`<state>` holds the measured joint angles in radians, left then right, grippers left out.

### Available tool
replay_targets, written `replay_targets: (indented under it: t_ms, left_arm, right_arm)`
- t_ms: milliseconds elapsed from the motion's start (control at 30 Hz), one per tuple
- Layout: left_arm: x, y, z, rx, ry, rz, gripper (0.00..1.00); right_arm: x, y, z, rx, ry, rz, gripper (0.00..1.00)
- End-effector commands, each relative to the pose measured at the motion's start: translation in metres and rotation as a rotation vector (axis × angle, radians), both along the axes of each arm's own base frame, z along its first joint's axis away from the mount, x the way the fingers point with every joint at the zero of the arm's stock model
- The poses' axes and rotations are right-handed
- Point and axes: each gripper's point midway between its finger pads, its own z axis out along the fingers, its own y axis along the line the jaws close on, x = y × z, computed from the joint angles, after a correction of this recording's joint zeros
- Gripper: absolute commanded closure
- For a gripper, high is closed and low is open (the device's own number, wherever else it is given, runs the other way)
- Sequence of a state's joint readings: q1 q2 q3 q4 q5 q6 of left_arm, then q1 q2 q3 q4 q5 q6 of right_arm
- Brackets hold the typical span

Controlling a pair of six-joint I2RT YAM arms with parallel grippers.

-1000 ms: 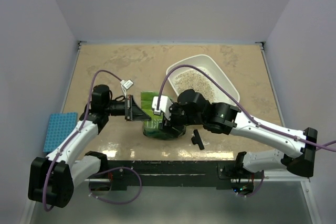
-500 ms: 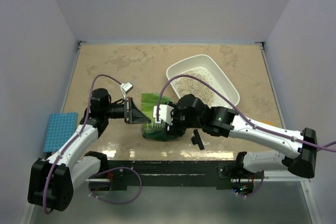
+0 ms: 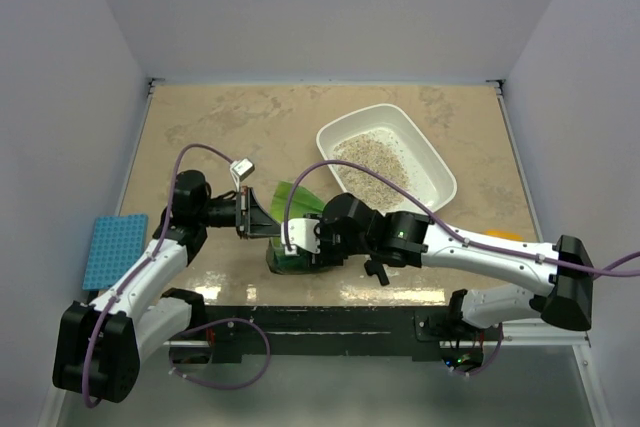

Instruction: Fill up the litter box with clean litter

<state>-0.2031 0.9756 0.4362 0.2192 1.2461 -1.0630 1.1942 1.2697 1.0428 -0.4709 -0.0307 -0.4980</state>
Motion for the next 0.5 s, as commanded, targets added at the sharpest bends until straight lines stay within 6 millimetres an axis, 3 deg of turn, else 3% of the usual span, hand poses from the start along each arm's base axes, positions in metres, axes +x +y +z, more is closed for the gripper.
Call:
replay_targets:
  t_ms: [0,333,467]
  left_arm:
    - [-0.006,0.002,0.025,-0.051,-0.072,-0.044,1.0]
    - [-0.016,0.003,0.022,-0.055,-0.087,-0.05,1.0]
    - [-0.019,0.004,0.028,-0.063,-0.123,-0.057,1.0]
  right_arm:
    - [-0.006,-0.004,-0.015,-0.051,0.021,0.003,0.51]
    - [-0.01,-0.017,-0.027,-0.076,0.029,0.002,0.7]
    - [-0.013,-0.02,-0.026,-0.078,0.032,0.011,1.0]
